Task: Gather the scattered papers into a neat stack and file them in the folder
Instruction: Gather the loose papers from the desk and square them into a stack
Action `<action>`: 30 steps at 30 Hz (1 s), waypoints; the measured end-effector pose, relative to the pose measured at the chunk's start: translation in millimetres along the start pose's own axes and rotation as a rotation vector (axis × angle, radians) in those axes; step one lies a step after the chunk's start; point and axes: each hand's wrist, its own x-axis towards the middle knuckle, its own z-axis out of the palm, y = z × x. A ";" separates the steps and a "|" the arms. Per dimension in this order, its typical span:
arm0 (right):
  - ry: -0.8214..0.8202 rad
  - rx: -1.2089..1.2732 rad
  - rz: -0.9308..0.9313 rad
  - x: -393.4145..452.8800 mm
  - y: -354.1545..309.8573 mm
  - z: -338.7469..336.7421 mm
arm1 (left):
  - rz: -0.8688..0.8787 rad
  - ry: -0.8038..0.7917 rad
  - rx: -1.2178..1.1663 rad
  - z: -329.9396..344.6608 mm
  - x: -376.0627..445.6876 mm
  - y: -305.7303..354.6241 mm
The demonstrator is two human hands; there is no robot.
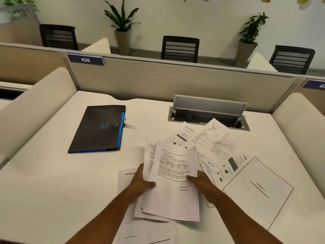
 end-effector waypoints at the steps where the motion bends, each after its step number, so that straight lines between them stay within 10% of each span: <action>1: -0.006 0.002 0.009 -1.0 -1.5 -1.2 | 0.005 -0.037 -0.040 -1.1 -0.9 4.5; 9: -0.122 0.262 -0.010 -3.9 -7.0 -14.9 | 0.037 -0.232 -0.229 5.4 -0.4 33.4; 30: 0.031 0.264 -0.274 -18.9 -40.5 -16.5 | 0.082 0.008 -0.117 25.3 3.1 58.5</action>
